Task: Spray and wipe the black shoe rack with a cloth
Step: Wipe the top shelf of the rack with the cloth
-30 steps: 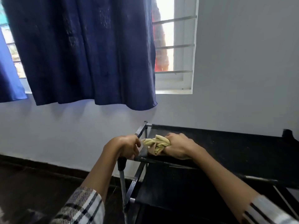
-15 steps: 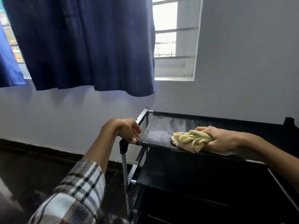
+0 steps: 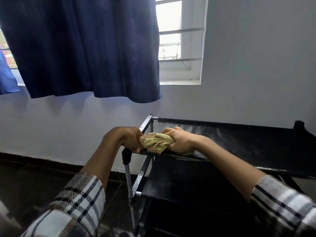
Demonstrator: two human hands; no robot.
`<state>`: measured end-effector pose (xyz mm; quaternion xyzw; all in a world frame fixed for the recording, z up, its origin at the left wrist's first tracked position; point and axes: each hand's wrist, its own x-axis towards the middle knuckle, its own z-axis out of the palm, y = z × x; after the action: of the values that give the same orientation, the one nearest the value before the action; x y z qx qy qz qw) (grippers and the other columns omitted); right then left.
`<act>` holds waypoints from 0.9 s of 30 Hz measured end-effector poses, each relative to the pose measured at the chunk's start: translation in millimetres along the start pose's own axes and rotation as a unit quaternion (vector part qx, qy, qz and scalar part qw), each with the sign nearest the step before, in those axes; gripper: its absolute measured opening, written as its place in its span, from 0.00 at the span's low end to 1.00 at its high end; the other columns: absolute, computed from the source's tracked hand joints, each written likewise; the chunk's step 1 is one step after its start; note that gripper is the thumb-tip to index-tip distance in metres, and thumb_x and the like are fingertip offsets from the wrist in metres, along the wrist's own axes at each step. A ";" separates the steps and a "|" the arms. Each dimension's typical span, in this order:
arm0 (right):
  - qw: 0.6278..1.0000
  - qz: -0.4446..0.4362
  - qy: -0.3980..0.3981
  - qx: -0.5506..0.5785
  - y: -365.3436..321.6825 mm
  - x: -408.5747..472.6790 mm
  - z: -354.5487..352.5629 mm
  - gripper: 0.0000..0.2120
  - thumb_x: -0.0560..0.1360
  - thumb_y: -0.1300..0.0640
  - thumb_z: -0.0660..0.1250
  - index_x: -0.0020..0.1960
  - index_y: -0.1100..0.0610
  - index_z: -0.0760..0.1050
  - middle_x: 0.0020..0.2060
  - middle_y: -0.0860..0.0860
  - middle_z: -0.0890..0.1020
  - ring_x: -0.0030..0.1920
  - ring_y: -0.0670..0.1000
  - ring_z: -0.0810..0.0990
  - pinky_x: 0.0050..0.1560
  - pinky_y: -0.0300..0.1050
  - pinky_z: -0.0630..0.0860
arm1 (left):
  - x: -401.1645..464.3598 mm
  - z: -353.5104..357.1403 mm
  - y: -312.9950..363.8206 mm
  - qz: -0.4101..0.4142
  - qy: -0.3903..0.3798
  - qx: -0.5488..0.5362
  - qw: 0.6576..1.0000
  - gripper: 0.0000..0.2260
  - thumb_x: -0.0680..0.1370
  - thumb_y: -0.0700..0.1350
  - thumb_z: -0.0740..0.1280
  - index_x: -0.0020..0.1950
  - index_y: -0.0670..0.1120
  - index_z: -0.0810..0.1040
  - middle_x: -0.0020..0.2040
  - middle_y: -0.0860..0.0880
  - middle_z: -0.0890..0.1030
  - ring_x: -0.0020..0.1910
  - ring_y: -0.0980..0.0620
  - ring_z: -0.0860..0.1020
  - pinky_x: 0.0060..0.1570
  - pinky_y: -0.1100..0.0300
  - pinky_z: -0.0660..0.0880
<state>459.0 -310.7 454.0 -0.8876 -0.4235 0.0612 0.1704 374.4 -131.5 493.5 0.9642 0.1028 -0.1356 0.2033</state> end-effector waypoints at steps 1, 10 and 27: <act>1.000 -0.002 -0.010 -0.002 6.1 -8.9 -3.6 0.16 0.76 0.50 0.63 0.63 0.47 0.72 0.63 0.42 0.69 0.58 0.47 0.64 0.61 0.43 0.63 | -0.6 0.4 2.9 -0.006 -0.006 0.009 1.000 0.21 0.73 0.30 0.66 0.64 0.41 0.73 0.60 0.43 0.78 0.60 0.44 0.76 0.62 0.49 0.73; 0.999 0.001 -0.001 0.033 34.9 -61.6 -20.5 0.14 0.75 0.54 0.65 0.61 0.50 0.75 0.62 0.40 0.70 0.60 0.46 0.67 0.63 0.44 0.66 | 11.9 23.9 34.0 0.011 0.055 -0.060 0.997 0.16 0.82 0.47 0.56 0.61 0.37 0.73 0.59 0.40 0.76 0.57 0.43 0.76 0.56 0.51 0.71; 0.989 0.083 0.103 -0.073 33.6 49.8 -17.3 0.16 0.74 0.50 0.65 0.61 0.47 0.74 0.60 0.45 0.72 0.60 0.52 0.67 0.62 0.53 0.69 | 38.0 61.9 24.4 0.008 0.258 -0.063 0.964 0.11 0.81 0.42 0.54 0.61 0.44 0.72 0.57 0.42 0.78 0.57 0.41 0.75 0.50 0.54 0.68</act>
<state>519.5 -296.1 460.1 -0.9313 -0.3320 -0.0473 0.1423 402.8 -173.9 436.3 0.9525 0.1525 0.1260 0.2316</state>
